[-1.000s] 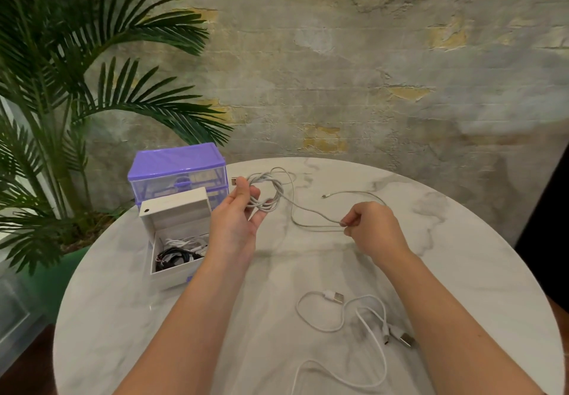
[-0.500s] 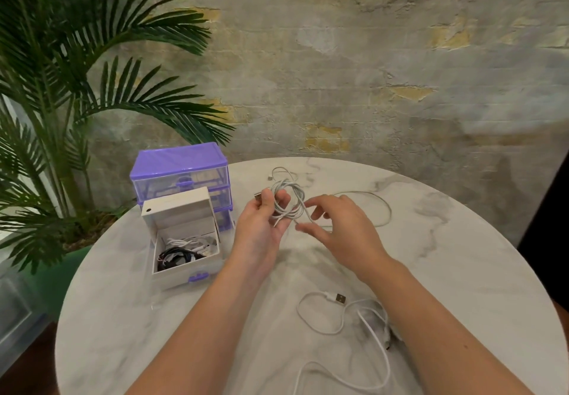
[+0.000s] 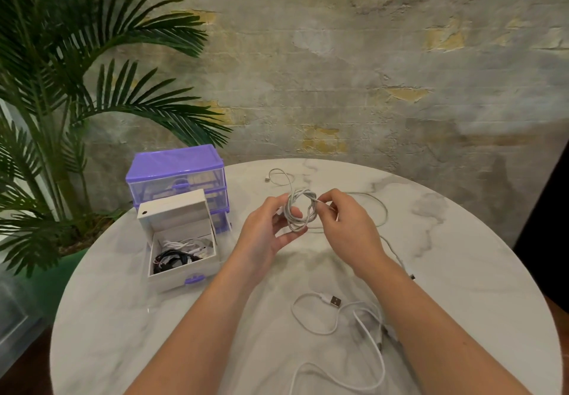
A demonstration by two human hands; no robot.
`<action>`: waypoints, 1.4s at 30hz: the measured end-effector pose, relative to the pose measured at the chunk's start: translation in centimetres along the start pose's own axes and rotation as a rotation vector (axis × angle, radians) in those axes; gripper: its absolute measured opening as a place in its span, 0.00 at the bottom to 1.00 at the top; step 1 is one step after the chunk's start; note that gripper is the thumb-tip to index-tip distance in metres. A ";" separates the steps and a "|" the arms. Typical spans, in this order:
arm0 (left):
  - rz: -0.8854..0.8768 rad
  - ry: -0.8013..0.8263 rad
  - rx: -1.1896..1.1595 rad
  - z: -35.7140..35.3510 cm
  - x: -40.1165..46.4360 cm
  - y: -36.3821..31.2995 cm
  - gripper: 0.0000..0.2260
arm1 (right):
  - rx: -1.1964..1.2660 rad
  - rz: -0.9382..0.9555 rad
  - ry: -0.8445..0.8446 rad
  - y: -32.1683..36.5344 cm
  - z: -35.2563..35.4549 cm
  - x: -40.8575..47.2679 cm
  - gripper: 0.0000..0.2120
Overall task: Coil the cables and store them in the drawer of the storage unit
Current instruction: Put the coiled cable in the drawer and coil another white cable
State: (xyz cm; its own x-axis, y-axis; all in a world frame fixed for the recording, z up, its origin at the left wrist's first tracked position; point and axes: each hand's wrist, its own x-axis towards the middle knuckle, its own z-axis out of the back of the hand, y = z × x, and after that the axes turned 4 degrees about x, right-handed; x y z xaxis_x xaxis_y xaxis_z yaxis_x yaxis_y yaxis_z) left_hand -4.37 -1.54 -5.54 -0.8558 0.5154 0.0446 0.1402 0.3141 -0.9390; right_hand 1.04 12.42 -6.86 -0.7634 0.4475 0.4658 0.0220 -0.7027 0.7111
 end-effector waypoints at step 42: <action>-0.135 -0.181 0.396 1.2 -0.3 -0.3 0.06 | -0.144 0.261 0.057 -1.2 1.0 0.8 0.16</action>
State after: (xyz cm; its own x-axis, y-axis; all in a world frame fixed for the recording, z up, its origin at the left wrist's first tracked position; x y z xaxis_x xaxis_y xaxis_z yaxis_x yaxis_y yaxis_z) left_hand -4.75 -2.71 -5.70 -0.9316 0.3319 0.1483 -0.1496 0.0218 -0.9885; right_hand 1.00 14.20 -6.84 -0.7791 0.2121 0.5899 0.1340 -0.8629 0.4872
